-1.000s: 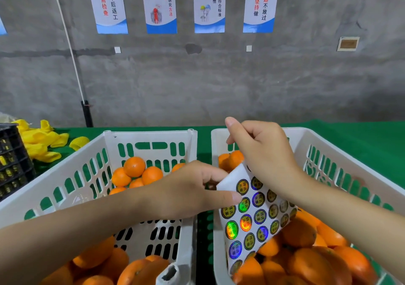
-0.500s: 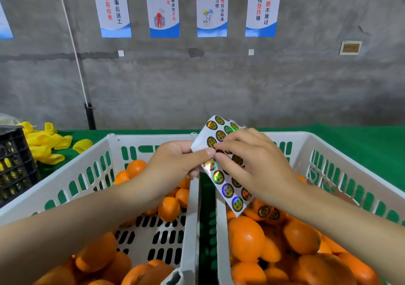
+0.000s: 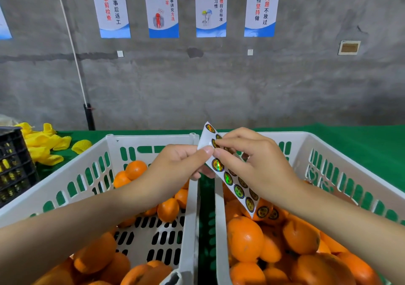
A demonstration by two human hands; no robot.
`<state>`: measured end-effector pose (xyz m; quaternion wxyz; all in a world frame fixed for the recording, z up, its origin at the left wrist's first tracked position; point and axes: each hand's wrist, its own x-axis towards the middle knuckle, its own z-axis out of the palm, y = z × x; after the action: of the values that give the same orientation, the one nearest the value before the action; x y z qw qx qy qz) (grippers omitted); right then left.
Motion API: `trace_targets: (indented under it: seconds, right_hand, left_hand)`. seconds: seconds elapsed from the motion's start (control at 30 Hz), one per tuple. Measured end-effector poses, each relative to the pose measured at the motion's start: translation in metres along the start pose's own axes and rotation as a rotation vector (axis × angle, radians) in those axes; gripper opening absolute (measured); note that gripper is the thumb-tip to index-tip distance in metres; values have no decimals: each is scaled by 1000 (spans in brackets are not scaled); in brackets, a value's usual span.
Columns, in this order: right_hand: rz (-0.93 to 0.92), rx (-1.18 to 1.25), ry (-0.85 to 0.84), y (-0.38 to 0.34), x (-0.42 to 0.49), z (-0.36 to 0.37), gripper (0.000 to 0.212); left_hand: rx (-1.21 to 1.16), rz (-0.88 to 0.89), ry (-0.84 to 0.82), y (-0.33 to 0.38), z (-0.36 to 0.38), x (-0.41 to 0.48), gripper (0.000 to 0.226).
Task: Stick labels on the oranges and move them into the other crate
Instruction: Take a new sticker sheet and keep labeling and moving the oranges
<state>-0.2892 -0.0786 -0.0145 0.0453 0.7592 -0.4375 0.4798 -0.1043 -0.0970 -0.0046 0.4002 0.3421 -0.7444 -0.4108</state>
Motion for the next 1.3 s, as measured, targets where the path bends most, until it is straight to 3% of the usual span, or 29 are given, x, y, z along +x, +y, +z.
trace_targets:
  seconds: [0.17, 0.3, 0.43, 0.67, 0.83, 1.0, 1.1, 1.2, 1.3]
  right_hand:
    - [37, 42, -58, 0, 1, 0, 26]
    - [75, 57, -99, -2, 1, 0, 21]
    - [61, 69, -136, -4, 2, -3, 15]
    - [94, 112, -188, -2, 2, -5, 15]
    - [143, 117, -163, 1, 3, -3, 16]
    - [160, 89, 53, 3, 6, -4, 19]
    - [137, 89, 124, 1, 8, -8, 16]
    - [56, -57, 52, -3, 5, -5, 30]
    - [42, -65, -95, -7, 0, 0, 40]
  left_hand:
    - [183, 69, -146, -9, -5, -3, 32]
    - [537, 262, -141, -14, -11, -3, 43]
    - [737, 407, -115, -18, -14, -1, 38]
    - [881, 422, -111, -19, -16, 3, 36]
    - [824, 350, -113, -14, -15, 1, 43]
    - [368, 50, -99, -21, -13, 5, 43]
    - [232, -13, -193, -19, -12, 5, 47]
    - [142, 34, -428, -10, -8, -3, 50]
    - [76, 35, -514, -5, -5, -6, 38]
